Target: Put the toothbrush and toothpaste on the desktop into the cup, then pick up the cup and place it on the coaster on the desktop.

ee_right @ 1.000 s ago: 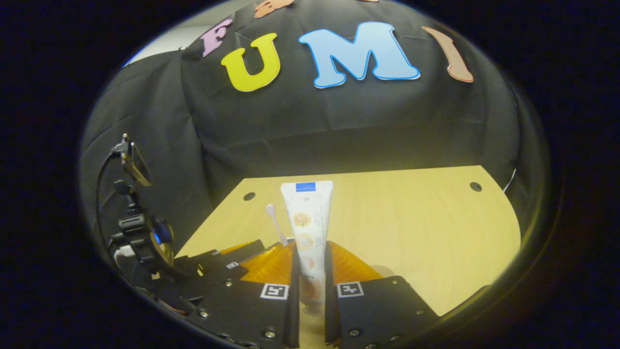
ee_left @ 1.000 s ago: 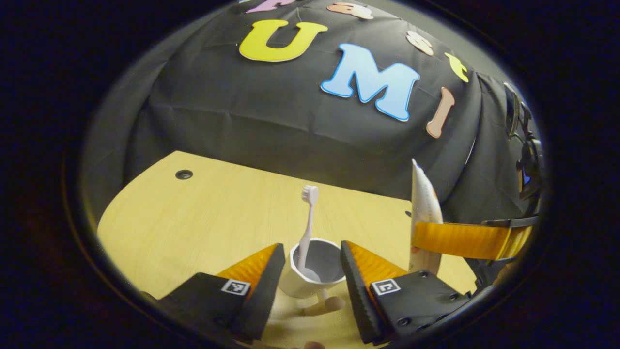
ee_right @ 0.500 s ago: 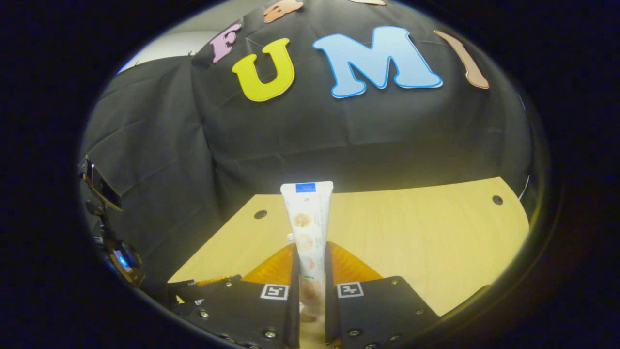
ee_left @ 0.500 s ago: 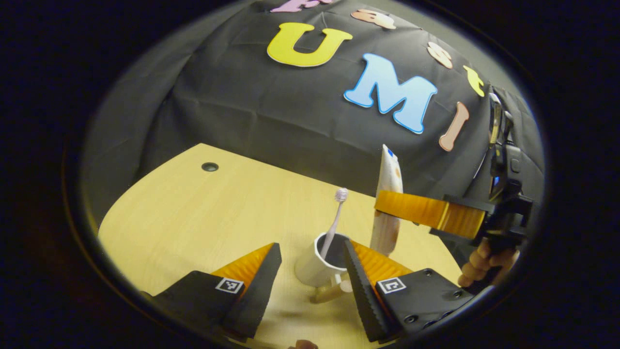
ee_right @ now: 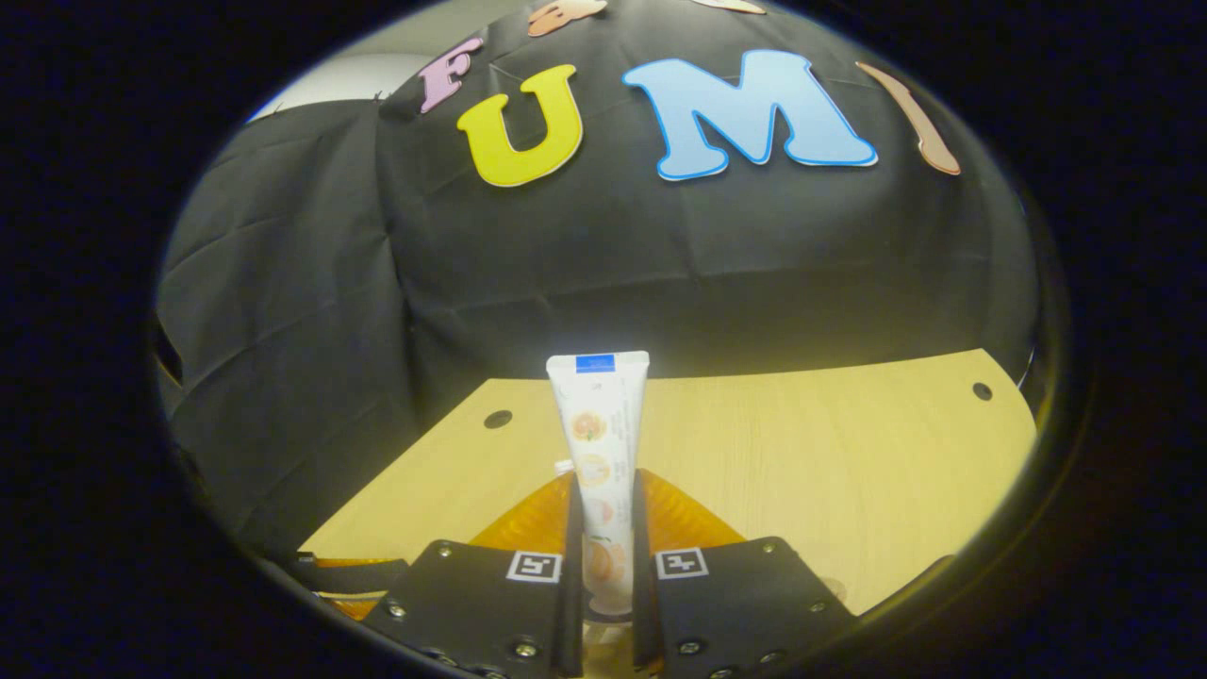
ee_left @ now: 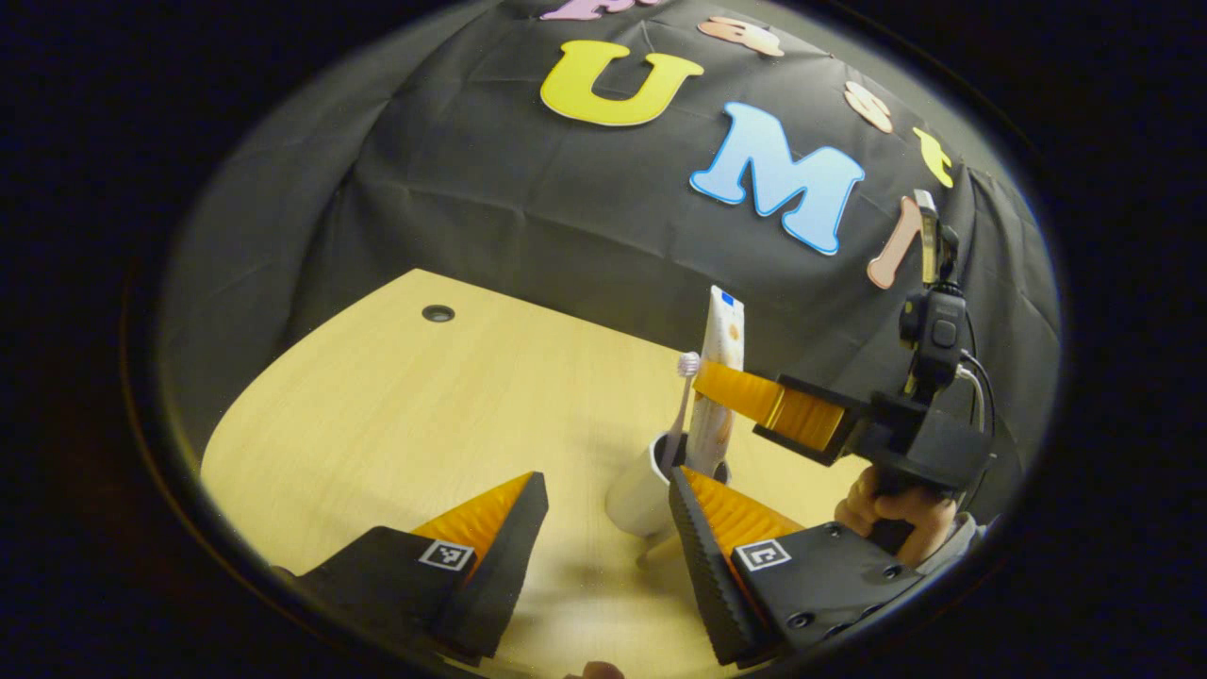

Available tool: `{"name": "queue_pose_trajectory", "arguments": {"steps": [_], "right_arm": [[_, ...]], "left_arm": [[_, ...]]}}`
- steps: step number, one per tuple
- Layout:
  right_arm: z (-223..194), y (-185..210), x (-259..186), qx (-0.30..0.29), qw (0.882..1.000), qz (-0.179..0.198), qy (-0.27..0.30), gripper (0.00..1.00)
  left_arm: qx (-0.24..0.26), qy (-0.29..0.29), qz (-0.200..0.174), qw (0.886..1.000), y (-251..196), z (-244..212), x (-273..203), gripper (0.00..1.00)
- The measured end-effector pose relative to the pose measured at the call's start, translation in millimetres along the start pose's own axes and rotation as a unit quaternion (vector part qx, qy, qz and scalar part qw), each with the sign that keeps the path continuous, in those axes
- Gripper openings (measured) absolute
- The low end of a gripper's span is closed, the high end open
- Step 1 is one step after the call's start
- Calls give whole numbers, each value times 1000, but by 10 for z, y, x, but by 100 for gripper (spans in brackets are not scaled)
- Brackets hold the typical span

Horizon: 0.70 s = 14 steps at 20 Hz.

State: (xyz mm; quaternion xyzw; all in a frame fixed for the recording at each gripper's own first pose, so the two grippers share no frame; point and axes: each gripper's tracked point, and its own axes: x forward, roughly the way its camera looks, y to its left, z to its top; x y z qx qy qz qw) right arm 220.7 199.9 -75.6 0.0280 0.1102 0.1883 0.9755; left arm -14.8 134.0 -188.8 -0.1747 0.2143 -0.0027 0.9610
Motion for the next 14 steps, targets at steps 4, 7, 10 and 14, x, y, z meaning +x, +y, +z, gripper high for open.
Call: {"name": "queue_pose_trajectory", "arguments": {"steps": [4,7,10,14], "right_arm": [[-135,1,-35,-11,1000,-2,13,21],[-203,-15,-47,-27,999,-3,25,26],[-203,3,-88,-31,999,9,28,33],[-149,32,-158,-25,999,17,23,45]], "left_arm": [[4,-3,2,1000,-1,9,-11,85],[2,-4,-1,1000,-33,5,12,86],[-2,-2,-5,1000,-91,-9,46,87],[0,2,-6,1000,-144,-42,65,86]]}}
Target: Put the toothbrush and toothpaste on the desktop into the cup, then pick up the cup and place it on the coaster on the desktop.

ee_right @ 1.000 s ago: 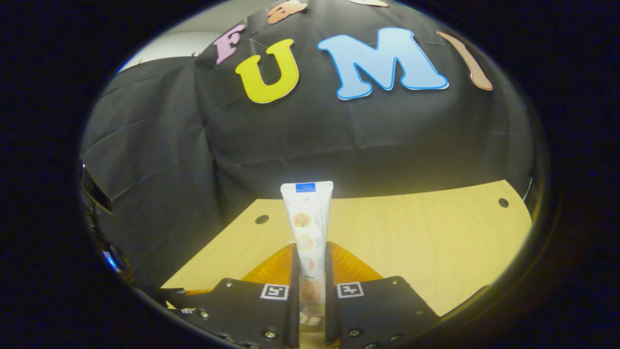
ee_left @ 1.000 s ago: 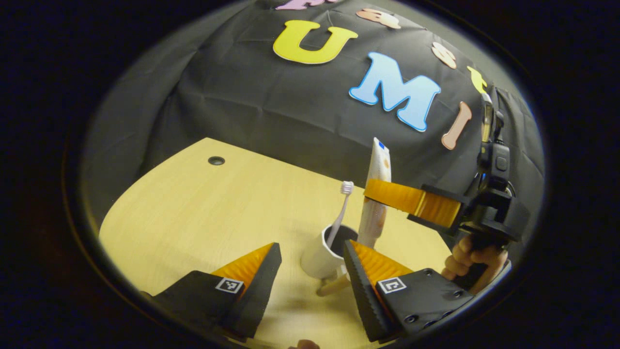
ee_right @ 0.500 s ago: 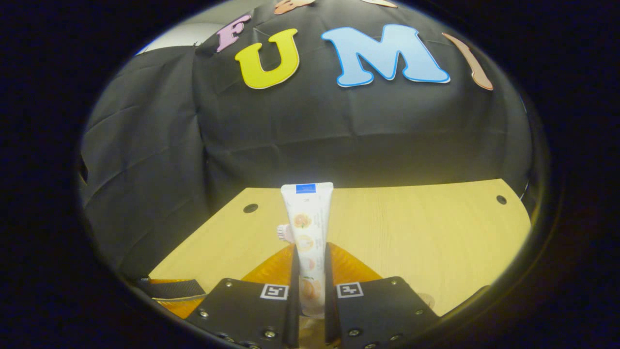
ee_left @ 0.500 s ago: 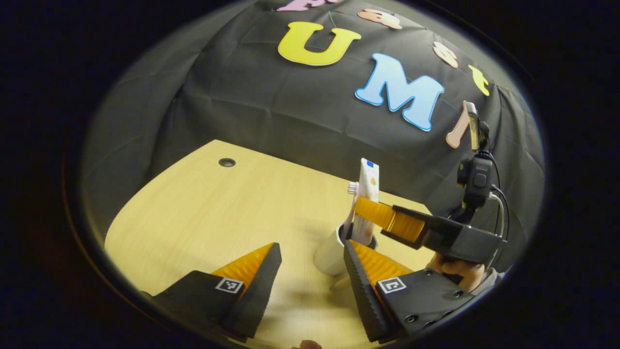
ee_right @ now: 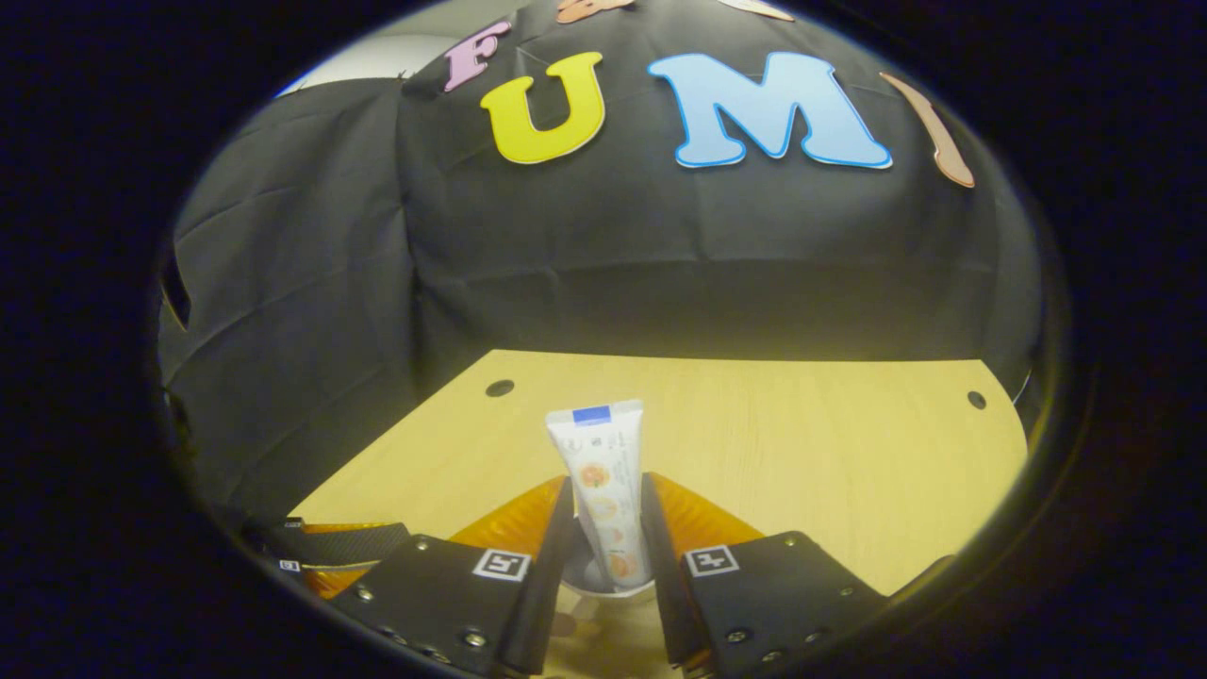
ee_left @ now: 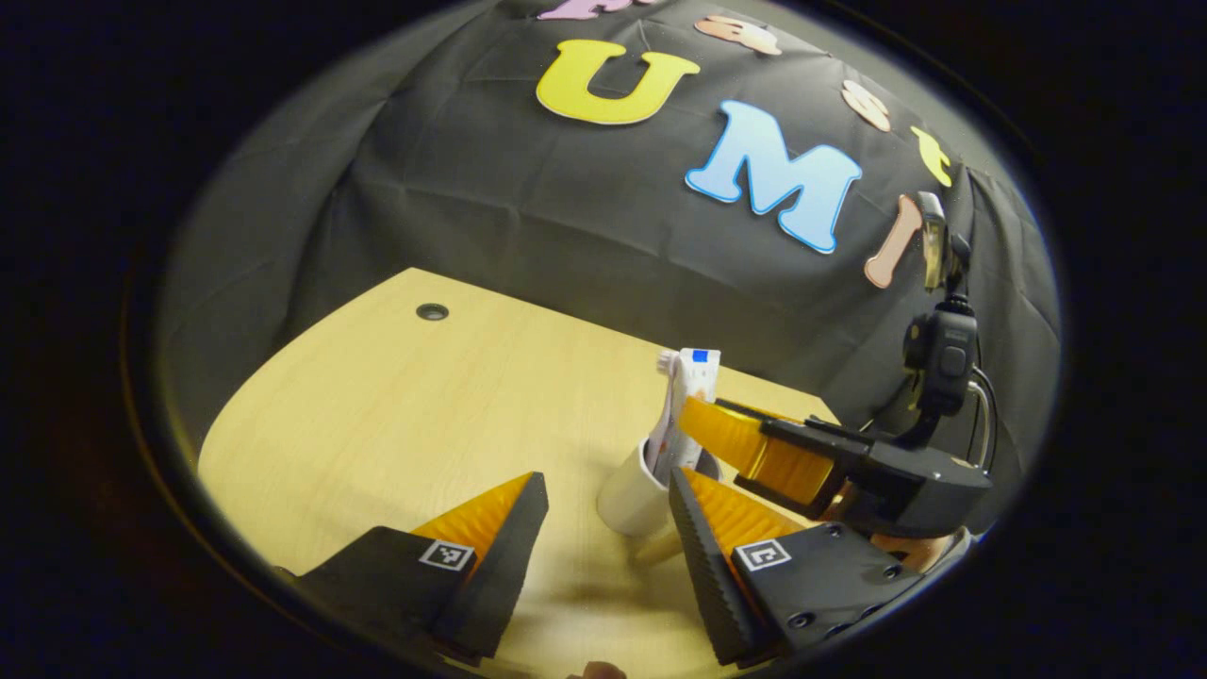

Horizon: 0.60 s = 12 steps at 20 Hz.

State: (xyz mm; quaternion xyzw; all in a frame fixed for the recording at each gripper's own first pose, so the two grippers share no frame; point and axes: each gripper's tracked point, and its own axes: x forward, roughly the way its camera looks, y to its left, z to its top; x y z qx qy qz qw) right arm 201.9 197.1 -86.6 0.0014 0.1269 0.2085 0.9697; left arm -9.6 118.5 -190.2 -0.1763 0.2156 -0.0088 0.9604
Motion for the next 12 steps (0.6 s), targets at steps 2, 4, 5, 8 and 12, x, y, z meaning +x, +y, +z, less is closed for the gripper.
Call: {"name": "queue_pose_trajectory", "arguments": {"steps": [2,4,5,8,12], "right_arm": [[-2,-30,-51,8,1000,1,2,70],[58,-69,-110,13,1000,-2,-2,80],[87,-86,-126,16,1000,-2,-6,80],[224,-196,-260,26,999,-8,-19,80],[378,-418,-465,37,998,-24,-37,80]], "left_arm": [[1,3,-1,1000,-36,-18,12,86],[3,6,-1,1000,-79,-32,25,86],[4,9,-2,1000,-97,-51,37,86],[1,17,-6,1000,-196,-91,78,86],[0,33,-11,999,-345,-181,147,86]]}}
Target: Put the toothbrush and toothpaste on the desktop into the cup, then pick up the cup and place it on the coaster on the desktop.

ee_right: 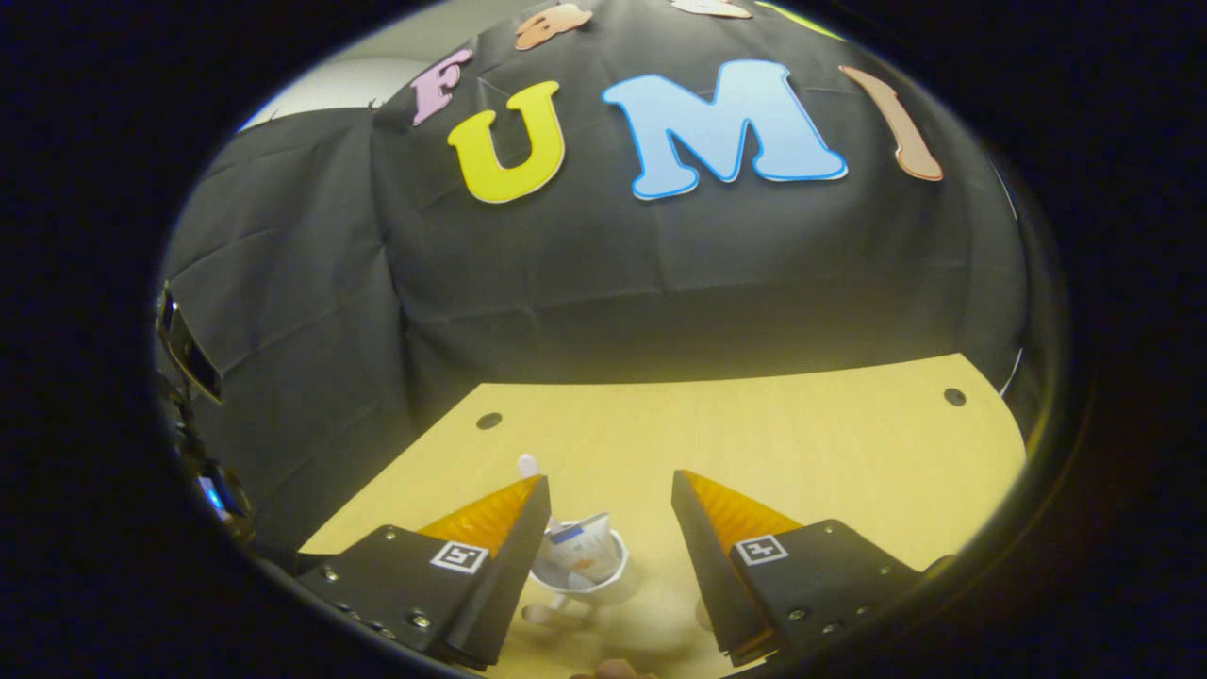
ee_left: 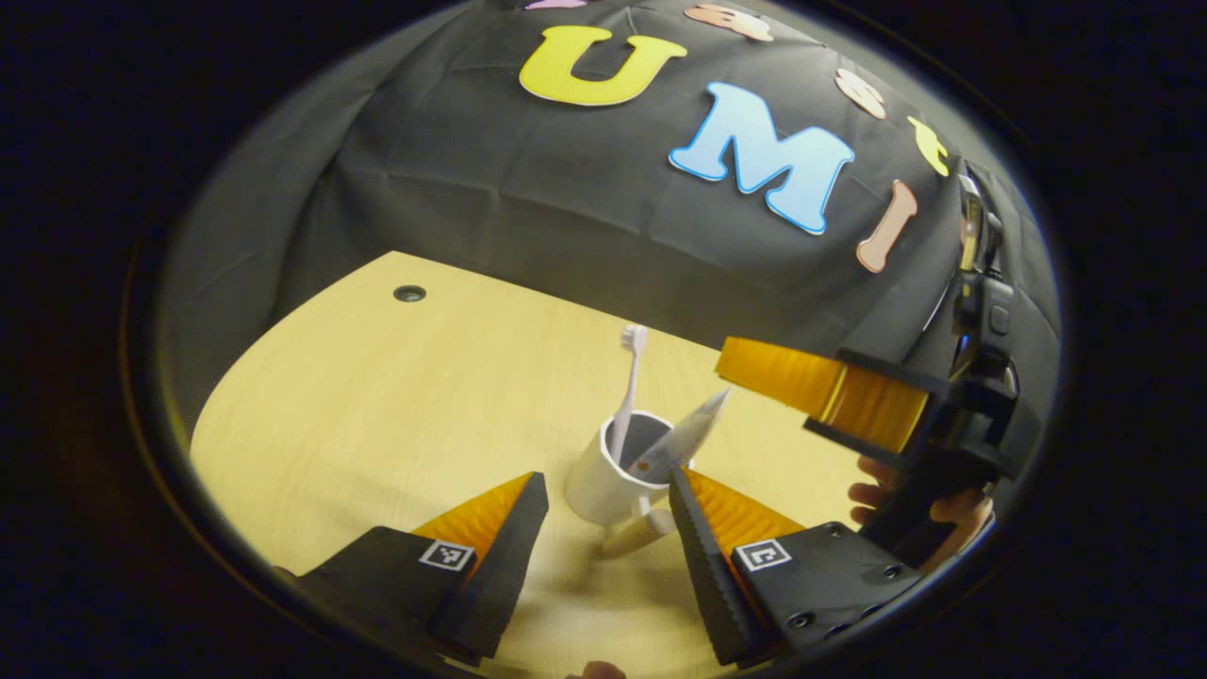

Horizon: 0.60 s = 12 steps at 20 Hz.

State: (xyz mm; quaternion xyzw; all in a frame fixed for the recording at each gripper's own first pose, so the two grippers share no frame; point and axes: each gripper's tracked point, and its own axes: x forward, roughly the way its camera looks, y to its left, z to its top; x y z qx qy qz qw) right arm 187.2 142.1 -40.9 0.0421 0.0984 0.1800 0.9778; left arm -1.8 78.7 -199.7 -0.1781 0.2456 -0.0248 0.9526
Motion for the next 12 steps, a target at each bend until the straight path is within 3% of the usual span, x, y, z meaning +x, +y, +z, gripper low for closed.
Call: {"name": "queue_pose_trajectory", "arguments": {"steps": [12], "right_arm": [[65,-749,-373,-7,998,-60,-12,80]], "left_arm": [[25,78,17,997,-285,-385,417,86]]}}
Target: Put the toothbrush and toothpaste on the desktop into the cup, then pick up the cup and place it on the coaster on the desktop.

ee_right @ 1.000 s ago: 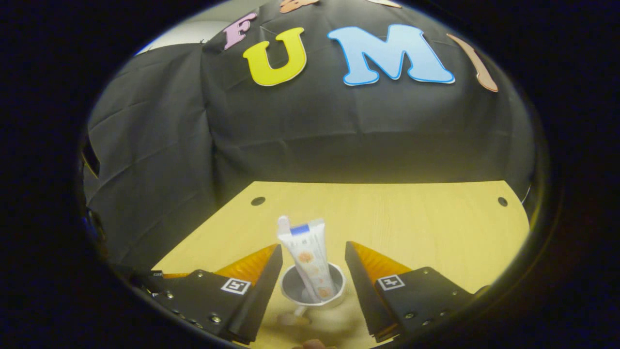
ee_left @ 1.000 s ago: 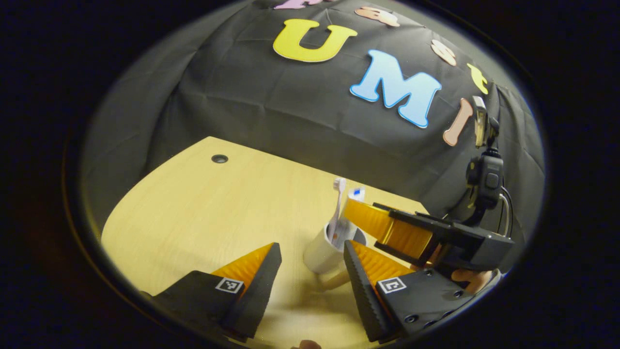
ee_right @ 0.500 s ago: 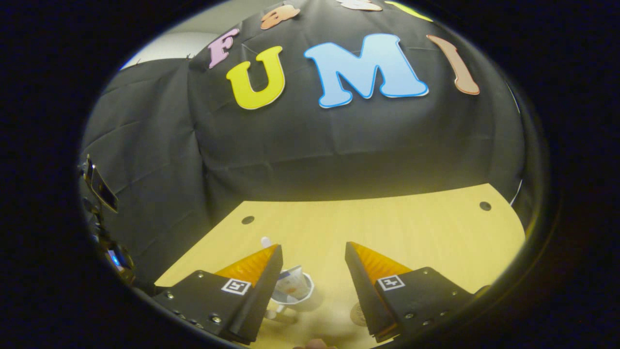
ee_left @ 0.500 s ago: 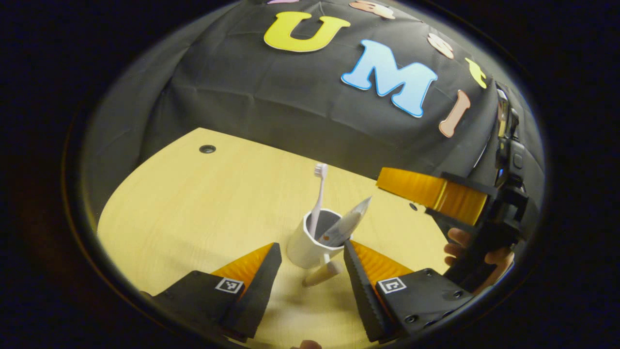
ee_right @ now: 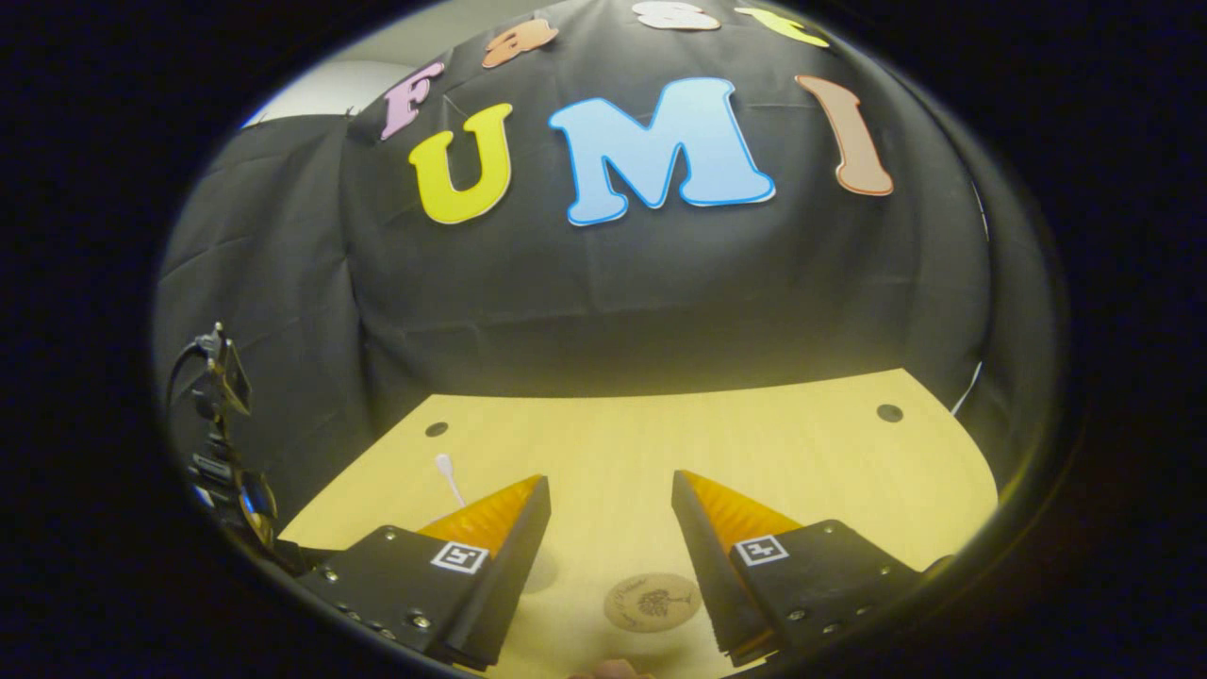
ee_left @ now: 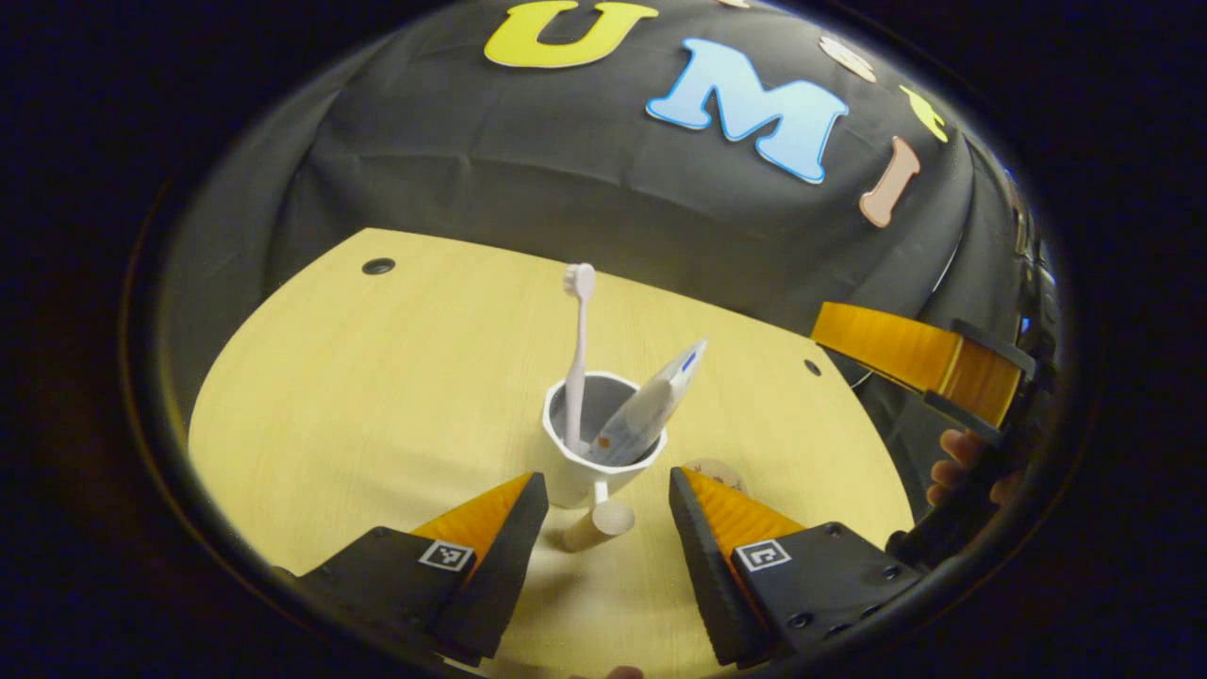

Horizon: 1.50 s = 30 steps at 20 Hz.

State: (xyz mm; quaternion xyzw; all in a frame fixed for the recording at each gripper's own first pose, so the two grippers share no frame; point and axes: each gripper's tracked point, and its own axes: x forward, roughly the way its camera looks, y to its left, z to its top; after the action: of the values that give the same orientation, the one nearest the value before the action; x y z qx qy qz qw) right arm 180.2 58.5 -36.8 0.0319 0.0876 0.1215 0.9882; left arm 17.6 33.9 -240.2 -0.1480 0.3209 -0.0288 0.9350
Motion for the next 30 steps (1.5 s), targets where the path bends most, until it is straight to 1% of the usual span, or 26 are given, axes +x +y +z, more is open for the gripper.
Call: {"name": "queue_pose_trajectory", "arguments": {"steps": [4,5,8,12,14,15,16,17,18,20,22,23,24,26,28,29,30], "right_arm": [[-97,-230,-60,-2,1000,-19,9,80],[-116,-267,-79,3,1000,-21,11,80],[-144,-384,-121,16,999,-32,15,80],[-223,-514,-189,23,999,-42,26,80],[-268,-572,-236,24,998,-46,33,80],[-285,-600,-249,25,998,-49,35,80],[-295,-630,-263,26,998,-52,36,80],[-307,-663,-285,29,997,-56,36,80],[-308,-684,-302,33,997,-58,37,80],[-333,-723,-324,42,996,-64,39,80],[-337,-777,-348,48,996,-70,40,80],[-343,-790,-344,52,995,-73,41,80],[-342,-801,-348,56,995,-74,42,80],[-349,-810,-347,67,994,-75,43,80],[-366,-808,-349,74,993,-77,45,80],[-373,-805,-341,75,993,-77,46,80],[-377,-803,-344,76,993,-77,47,80]], "left_arm": [[23,49,24,998,68,-148,184,85],[24,64,30,997,83,-189,207,87],[27,100,42,994,132,-286,323,86],[29,127,51,990,186,-325,383,84],[32,138,60,988,255,-360,431,81],[31,144,62,987,262,-365,450,82],[31,149,62,986,255,-396,482,75],[32,151,64,986,256,-401,508,72],[34,151,68,986,262,-402,526,66],[30,151,67,986,229,-420,551,63],[37,159,75,984,232,-456,566,46],[48,158,77,983,228,-468,576,45],[57,159,85,982,234,-480,586,43],[83,156,102,979,274,-470,566,43],[109,148,107,977,258,-443,551,39],[115,142,108,977,259,-436,572,39],[116,136,109,978,240,-422,563,29]]}}
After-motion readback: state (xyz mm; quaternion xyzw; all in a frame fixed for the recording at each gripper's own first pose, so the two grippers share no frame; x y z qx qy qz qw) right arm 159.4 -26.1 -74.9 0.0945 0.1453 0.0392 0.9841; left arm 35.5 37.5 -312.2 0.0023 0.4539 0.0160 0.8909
